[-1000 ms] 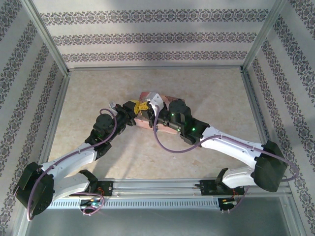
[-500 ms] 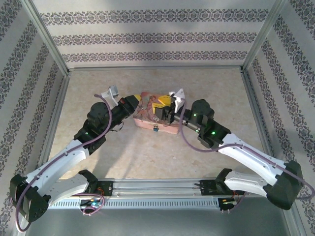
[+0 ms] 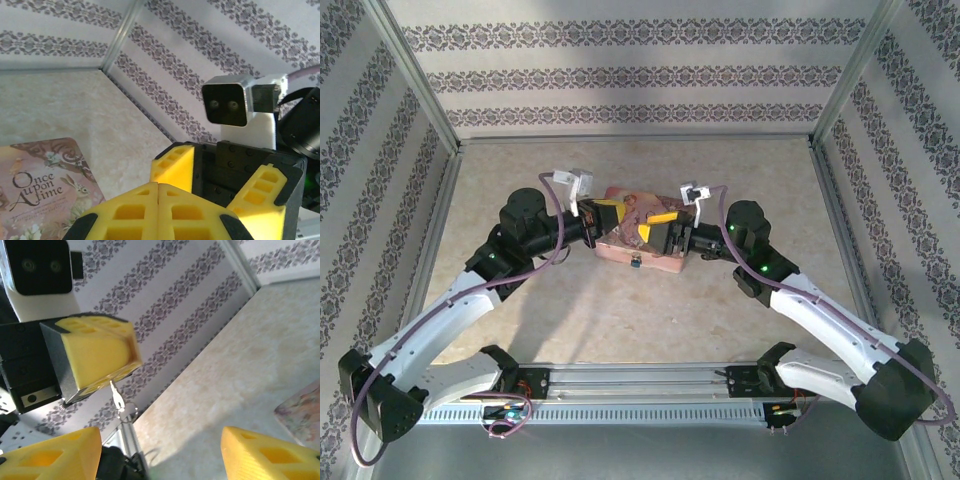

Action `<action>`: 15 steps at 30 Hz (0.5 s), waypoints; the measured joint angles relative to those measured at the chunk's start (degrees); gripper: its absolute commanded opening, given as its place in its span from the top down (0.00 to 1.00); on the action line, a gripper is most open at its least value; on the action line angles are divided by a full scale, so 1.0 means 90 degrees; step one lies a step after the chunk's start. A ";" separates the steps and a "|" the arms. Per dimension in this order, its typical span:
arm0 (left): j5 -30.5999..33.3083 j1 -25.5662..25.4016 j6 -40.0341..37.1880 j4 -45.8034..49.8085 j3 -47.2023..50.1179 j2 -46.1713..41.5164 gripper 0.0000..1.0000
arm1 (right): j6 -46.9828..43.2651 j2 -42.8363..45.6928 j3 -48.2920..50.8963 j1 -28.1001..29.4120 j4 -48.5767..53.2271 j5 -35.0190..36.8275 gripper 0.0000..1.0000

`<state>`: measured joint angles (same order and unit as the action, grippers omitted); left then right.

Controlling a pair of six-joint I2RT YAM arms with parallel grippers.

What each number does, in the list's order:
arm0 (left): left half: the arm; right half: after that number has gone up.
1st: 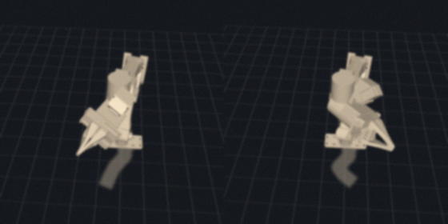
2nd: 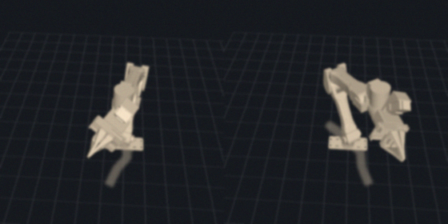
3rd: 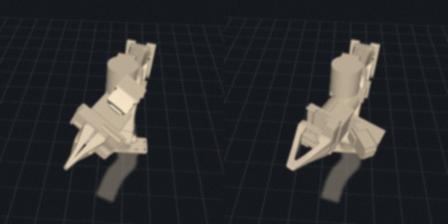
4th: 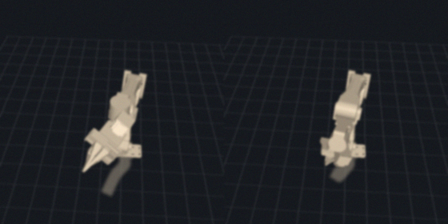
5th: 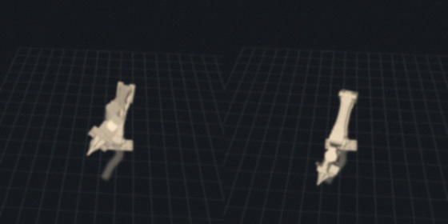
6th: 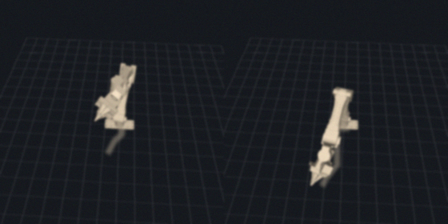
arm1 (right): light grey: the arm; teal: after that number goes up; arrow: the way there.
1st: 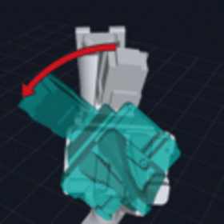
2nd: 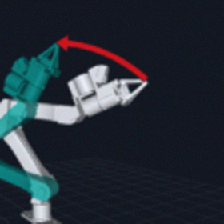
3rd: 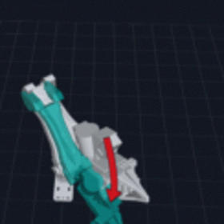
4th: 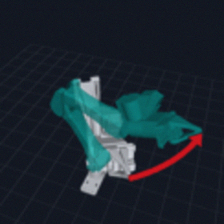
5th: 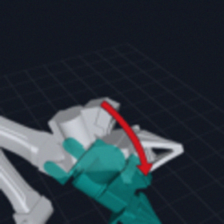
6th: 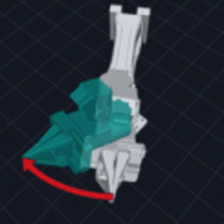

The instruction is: Unlock a padlock with a key

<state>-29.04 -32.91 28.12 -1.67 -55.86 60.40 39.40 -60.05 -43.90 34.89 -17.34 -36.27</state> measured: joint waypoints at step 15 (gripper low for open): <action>-0.0663 0.0000 -0.0029 -0.0367 -0.0073 0.0376 1.00 | 0.0471 -0.0369 0.0146 0.0464 -0.0957 -0.0316 0.44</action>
<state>-35.00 -32.91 27.86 -4.97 -56.51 63.79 43.64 -63.37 -42.59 39.07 -25.96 -39.11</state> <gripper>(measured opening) 0.050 0.581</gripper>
